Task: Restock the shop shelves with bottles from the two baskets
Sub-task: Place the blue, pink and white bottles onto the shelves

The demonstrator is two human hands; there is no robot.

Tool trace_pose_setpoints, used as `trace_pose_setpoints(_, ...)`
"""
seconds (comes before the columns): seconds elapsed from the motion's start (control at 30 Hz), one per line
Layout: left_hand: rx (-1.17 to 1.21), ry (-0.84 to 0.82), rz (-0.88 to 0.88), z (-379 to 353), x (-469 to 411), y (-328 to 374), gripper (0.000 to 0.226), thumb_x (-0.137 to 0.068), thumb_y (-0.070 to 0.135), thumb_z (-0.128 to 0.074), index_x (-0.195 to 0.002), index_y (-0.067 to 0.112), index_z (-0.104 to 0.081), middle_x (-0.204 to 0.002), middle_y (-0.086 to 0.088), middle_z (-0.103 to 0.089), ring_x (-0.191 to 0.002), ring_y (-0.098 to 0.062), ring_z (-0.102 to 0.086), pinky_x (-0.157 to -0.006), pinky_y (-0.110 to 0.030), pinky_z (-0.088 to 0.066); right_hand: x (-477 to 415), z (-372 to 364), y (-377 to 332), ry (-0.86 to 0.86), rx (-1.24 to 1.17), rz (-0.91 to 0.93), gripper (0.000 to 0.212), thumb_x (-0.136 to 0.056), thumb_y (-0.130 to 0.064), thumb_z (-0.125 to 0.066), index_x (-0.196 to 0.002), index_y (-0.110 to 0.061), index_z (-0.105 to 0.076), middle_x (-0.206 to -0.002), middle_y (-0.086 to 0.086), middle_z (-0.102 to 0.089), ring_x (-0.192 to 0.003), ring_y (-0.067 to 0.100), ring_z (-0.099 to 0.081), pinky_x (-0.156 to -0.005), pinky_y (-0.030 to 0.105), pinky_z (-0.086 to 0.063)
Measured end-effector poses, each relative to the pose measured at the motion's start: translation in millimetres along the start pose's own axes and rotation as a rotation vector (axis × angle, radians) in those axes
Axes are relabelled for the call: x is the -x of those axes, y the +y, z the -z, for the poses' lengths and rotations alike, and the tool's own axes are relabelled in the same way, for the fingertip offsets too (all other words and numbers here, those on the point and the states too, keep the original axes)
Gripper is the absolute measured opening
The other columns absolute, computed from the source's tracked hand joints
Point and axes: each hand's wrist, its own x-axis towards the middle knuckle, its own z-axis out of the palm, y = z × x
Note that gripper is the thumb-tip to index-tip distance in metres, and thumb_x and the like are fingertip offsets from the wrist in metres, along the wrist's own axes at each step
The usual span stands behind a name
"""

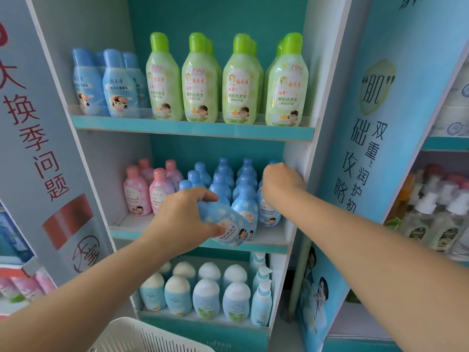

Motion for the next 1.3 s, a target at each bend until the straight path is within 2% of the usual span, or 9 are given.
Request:
trace_pose_setpoints(0.1, 0.005, -0.005, -0.005, -1.8, 1.1, -3.7, 0.055, -0.060, 0.032, -0.084, -0.110, 0.031, -0.061, -0.098, 0.013, -0.061, -0.088, -0.011, -0.056, -0.079, -0.021, -0.043, -6.3, -4.5, 2.3, -0.039, -0.074, -0.061, 0.048, -0.092, -0.008, -0.050, -0.139, -0.007, -0.037, -0.135, 0.012, -0.046, -0.117, 0.028, -0.053, -0.078, 0.032, -0.043)
trace_pose_setpoints(0.2, -0.008, -0.018, -0.006, -3.5, 1.2, -7.8, 0.055, -0.059, 0.033, -0.085, -0.109, 0.031, -0.062, -0.100, 0.014, -0.061, -0.090, -0.010, -0.056, -0.080, -0.021, -0.043, -6.7, -11.4, 3.6, -0.032, -0.103, -0.035, 0.033, -0.094, -0.007, -0.044, -0.126, -0.001, -0.048, -0.121, 0.015, -0.056, -0.111, 0.031, -0.055, -0.071, 0.033, -0.038)
trace_pose_setpoints(0.4, -0.024, -0.043, -0.010, -6.3, 1.5, -15.8, 0.055, -0.059, 0.032, -0.085, -0.110, 0.030, -0.062, -0.099, 0.016, -0.061, -0.089, -0.009, -0.055, -0.079, -0.018, -0.042, -7.5, -17.4, 2.9, -0.064, -0.100, -0.088, 0.038, -0.093, -0.005, -0.047, -0.131, -0.001, -0.044, -0.123, 0.013, -0.053, -0.112, 0.029, -0.055, -0.071, 0.032, -0.039)
trace_pose_setpoints(0.53, -0.012, -0.035, -0.012, -8.0, 2.2, -20.3, 0.053, -0.059, 0.031, -0.085, -0.107, 0.032, -0.062, -0.094, 0.019, -0.060, -0.086, -0.005, -0.056, -0.068, -0.007, -0.038, -0.6, -15.8, 7.8, 0.021, -0.081, 0.067, 0.024, -0.096, -0.007, -0.040, -0.112, 0.000, -0.057, -0.114, 0.019, -0.059, -0.106, 0.034, -0.057, -0.072, 0.033, -0.038)
trace_pose_setpoints(0.67, 0.003, -0.029, -0.012, -8.4, 3.3, -22.8, 0.052, -0.060, 0.030, -0.085, -0.107, 0.032, -0.062, -0.093, 0.018, -0.062, -0.082, -0.003, -0.057, -0.064, -0.003, -0.035, 7.6, -15.9, 7.6, 0.031, -0.085, 0.083, 0.025, -0.096, -0.006, -0.038, -0.114, -0.002, -0.053, -0.114, 0.019, -0.057, -0.105, 0.036, -0.056, -0.073, 0.037, -0.040)
trace_pose_setpoints(0.83, 0.019, -0.022, -0.021, -6.6, 5.6, -18.4, 0.050, -0.061, 0.029, -0.084, -0.105, 0.032, -0.061, -0.093, 0.019, -0.060, -0.079, 0.004, -0.056, -0.063, -0.003, -0.036, 21.9, -13.5, 8.8, -0.054, -0.036, 0.035, 0.047, -0.092, -0.008, -0.046, -0.138, -0.015, -0.033, -0.129, 0.011, -0.047, -0.114, 0.029, -0.052, -0.075, 0.033, -0.037)
trace_pose_setpoints(1.0, 0.020, -0.025, -0.026, -4.2, 7.2, -9.0, 0.053, -0.061, 0.031, -0.084, -0.108, 0.032, -0.061, -0.099, 0.017, -0.061, -0.088, -0.006, -0.058, -0.074, -0.012, -0.043, 44.0, -8.7, 15.6, -0.027, -0.023, 0.133, 0.079, -0.086, -0.001, -0.055, -0.148, -0.021, -0.011, -0.136, 0.014, -0.037, -0.113, 0.032, -0.050, -0.074, 0.034, -0.036)
trace_pose_setpoints(1.17, -0.003, -0.021, -0.065, -4.1, 5.8, 11.2, 0.048, -0.062, 0.031, -0.083, -0.103, 0.037, -0.059, -0.088, 0.027, -0.056, -0.084, -0.006, -0.057, -0.071, -0.015, -0.043, 67.9, -6.2, 36.3, 0.077, -0.095, 0.331, 0.082, -0.086, -0.001, -0.052, -0.148, -0.026, -0.005, -0.143, 0.008, -0.020, -0.117, 0.029, -0.038, -0.076, 0.037, -0.047)
trace_pose_setpoints(1.3, -0.031, -0.039, -0.081, -7.6, -1.0, 30.3, 0.045, -0.063, 0.032, -0.082, -0.101, 0.037, -0.058, -0.084, 0.023, -0.056, -0.082, -0.010, -0.057, -0.074, -0.021, -0.046, 78.6, -15.5, 57.7, 0.151, -0.173, 0.417, 0.079, -0.088, -0.005, -0.053, -0.147, -0.026, -0.007, -0.144, 0.000, -0.016, -0.127, 0.023, -0.031, -0.083, 0.039, -0.050)
